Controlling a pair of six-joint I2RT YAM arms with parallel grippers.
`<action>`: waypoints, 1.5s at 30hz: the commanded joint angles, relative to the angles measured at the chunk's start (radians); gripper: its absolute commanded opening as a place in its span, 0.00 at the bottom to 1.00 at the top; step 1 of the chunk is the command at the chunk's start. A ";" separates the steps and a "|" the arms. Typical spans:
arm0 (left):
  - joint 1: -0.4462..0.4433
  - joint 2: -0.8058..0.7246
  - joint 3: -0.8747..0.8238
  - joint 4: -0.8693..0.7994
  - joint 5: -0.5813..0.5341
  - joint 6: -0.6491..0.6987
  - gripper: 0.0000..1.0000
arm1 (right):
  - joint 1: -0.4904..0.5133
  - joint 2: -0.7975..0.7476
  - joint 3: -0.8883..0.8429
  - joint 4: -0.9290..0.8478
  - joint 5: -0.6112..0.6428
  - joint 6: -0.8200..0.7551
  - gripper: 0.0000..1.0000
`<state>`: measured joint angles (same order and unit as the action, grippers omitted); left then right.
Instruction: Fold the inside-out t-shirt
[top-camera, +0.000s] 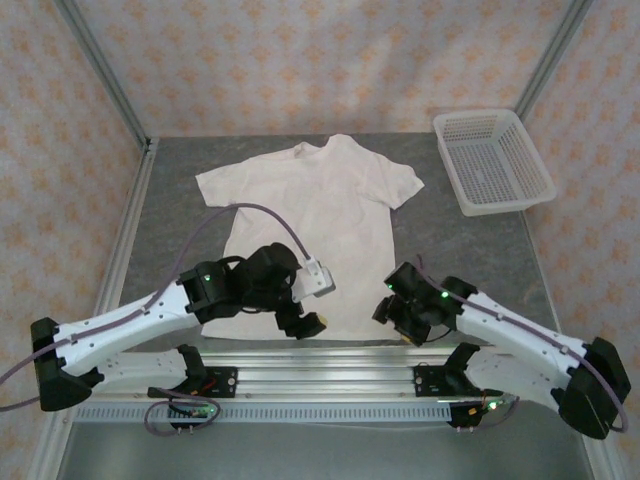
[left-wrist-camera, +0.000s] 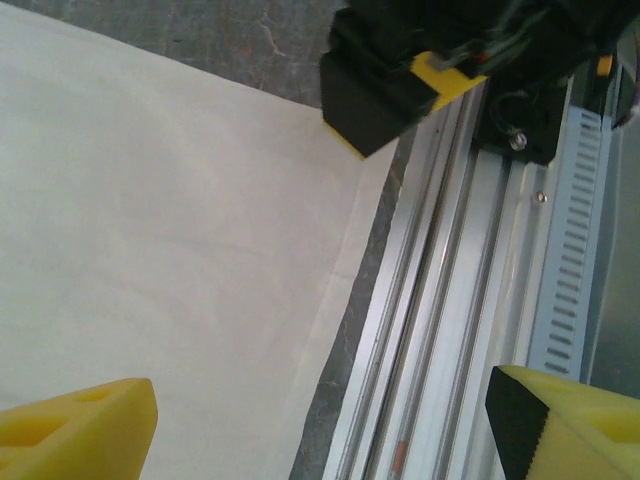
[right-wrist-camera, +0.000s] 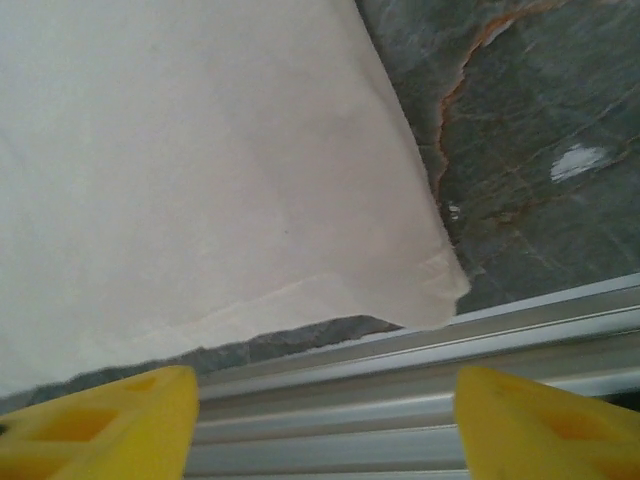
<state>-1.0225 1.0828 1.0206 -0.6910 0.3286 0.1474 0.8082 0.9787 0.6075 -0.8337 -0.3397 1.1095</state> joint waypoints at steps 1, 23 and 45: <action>-0.014 0.008 -0.010 0.008 -0.057 0.069 0.87 | 0.025 0.046 -0.022 0.068 0.051 0.074 0.64; -0.015 0.010 -0.087 0.078 -0.081 0.044 0.88 | 0.024 0.124 -0.041 0.170 0.138 0.144 0.21; -0.019 0.372 -0.185 0.611 -0.035 -0.104 0.89 | -0.106 -0.050 0.036 0.206 0.170 0.221 0.00</action>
<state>-1.0344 1.3964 0.7792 -0.1253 0.3061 0.0628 0.7193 0.9596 0.6685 -0.6380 -0.2043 1.2942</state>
